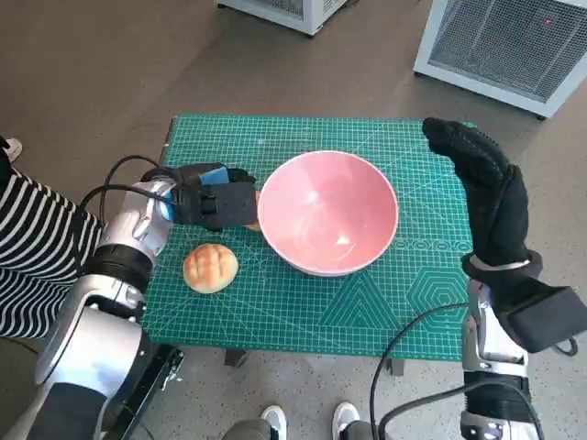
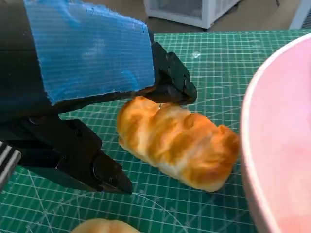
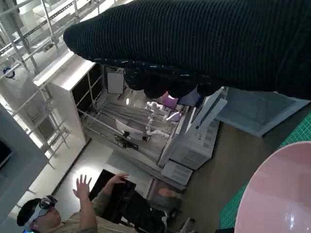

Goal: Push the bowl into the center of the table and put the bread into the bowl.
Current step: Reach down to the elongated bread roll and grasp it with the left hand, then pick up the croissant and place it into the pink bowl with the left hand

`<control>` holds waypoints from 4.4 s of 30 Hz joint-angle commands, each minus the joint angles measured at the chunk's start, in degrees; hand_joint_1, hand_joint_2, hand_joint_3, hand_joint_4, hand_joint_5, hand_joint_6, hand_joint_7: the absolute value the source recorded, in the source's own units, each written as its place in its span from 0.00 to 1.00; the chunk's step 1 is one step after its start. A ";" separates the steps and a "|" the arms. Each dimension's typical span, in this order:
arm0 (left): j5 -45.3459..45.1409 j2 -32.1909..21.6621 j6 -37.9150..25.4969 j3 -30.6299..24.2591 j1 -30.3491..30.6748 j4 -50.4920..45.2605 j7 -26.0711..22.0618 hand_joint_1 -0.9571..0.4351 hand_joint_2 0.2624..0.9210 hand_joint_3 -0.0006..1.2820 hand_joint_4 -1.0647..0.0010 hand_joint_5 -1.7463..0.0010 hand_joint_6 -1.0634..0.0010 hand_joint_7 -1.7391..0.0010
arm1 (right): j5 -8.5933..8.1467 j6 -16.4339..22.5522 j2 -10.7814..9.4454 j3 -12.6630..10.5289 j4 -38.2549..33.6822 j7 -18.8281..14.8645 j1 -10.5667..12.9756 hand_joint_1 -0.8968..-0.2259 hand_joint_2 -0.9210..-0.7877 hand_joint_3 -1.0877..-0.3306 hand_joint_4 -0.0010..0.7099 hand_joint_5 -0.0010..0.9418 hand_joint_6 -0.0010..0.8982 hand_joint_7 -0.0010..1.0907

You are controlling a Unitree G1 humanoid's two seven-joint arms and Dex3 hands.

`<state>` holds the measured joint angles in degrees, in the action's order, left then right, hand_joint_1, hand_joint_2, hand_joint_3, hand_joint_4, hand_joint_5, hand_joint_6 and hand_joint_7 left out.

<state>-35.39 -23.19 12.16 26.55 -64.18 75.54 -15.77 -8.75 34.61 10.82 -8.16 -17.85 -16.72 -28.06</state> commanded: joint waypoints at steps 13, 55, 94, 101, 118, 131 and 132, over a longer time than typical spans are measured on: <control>-3.70 0.49 1.92 3.47 1.20 0.72 6.70 0.68 0.91 0.01 0.31 0.97 0.29 0.95 | -0.71 -0.49 -0.22 0.41 -0.85 -0.25 1.41 0.14 0.00 0.43 0.30 0.00 0.08 0.46; -2.24 -1.60 4.41 2.24 1.54 0.99 11.60 0.69 1.00 0.05 0.35 0.37 0.42 0.30 | -1.87 -0.03 -0.42 0.43 -3.02 -1.37 0.48 0.17 0.00 0.42 0.29 0.00 0.07 0.47; 1.44 -13.99 17.27 -7.16 -1.56 -14.56 17.62 0.69 1.00 0.02 0.26 0.41 0.41 0.33 | -2.75 0.37 -0.89 1.04 -5.65 -2.06 -1.08 0.17 0.00 0.42 0.28 0.00 0.06 0.48; 4.11 -12.91 19.48 -9.86 0.04 -21.09 16.65 0.69 1.00 0.02 0.26 0.41 0.41 0.32 | -3.17 0.35 -0.88 1.04 -5.70 -2.44 -1.11 0.17 0.00 0.42 0.28 0.00 0.06 0.48; 3.76 -5.81 19.36 -7.91 1.68 -31.76 11.26 0.69 1.00 0.03 0.29 0.39 0.41 0.32 | -3.11 0.90 -0.62 0.29 -5.75 -2.34 -0.51 0.17 0.00 0.42 0.28 0.00 0.06 0.49; -0.04 0.97 19.48 -2.79 -1.48 -23.43 11.46 0.69 1.00 0.06 0.32 0.37 0.45 0.29 | -2.59 1.33 -0.58 -0.24 -4.91 -1.83 0.50 0.17 0.00 0.43 0.29 0.00 0.07 0.49; -0.40 1.30 19.43 -2.42 -1.68 -22.88 11.53 0.69 1.00 0.06 0.33 0.37 0.46 0.29 | -2.55 1.34 -0.57 -0.26 -4.79 -1.78 0.60 0.17 0.00 0.43 0.29 0.00 0.07 0.48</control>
<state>-34.33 -22.96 32.02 23.03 -63.41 50.93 -4.42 -11.39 36.13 10.22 -8.24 -22.63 -18.82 -29.24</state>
